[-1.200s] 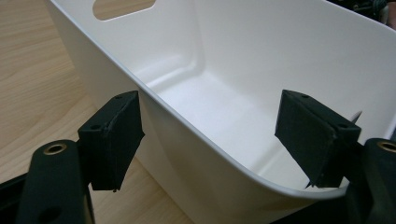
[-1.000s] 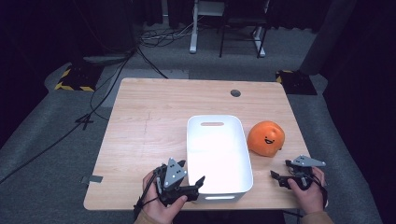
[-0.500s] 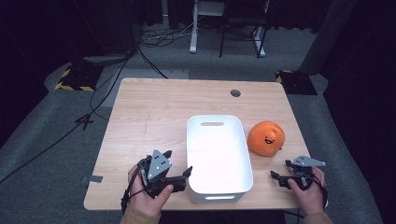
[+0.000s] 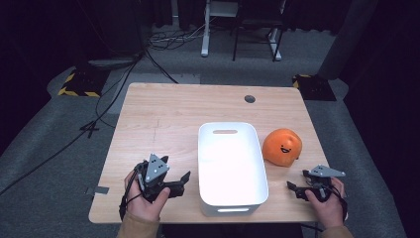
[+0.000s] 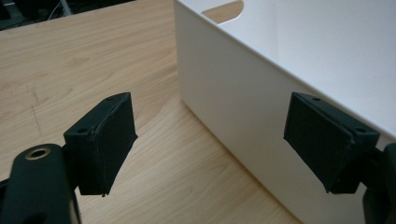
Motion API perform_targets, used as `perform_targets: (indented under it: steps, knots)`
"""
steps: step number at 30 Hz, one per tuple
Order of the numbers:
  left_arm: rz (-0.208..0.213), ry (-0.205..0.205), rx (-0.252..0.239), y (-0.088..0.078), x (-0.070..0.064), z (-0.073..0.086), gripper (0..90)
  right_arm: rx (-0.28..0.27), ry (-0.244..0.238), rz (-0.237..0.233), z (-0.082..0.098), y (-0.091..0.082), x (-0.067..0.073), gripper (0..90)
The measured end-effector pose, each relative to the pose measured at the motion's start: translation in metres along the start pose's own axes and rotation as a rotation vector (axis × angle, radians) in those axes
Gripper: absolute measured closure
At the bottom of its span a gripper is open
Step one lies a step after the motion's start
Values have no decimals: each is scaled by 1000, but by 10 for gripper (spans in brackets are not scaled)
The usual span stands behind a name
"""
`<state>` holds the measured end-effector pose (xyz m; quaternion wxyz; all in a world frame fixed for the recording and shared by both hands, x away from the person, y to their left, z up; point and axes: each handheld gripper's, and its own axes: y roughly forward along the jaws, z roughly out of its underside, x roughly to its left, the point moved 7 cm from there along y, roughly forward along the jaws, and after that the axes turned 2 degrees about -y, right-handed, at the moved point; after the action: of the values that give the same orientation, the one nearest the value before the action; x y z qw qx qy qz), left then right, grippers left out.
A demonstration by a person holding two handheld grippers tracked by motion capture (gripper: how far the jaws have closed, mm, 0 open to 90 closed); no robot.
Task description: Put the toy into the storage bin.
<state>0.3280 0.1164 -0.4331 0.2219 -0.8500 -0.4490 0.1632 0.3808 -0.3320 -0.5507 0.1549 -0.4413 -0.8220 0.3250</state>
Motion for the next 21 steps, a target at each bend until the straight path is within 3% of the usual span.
perform_targets:
  steps: [13,21]
  knots:
    - [-87,-71,116,19,49,34,161,0,0,0,0,0,0,152]
    - [-101,-112,165,29,67,54,162,0,0,-1,0,0,0,152]
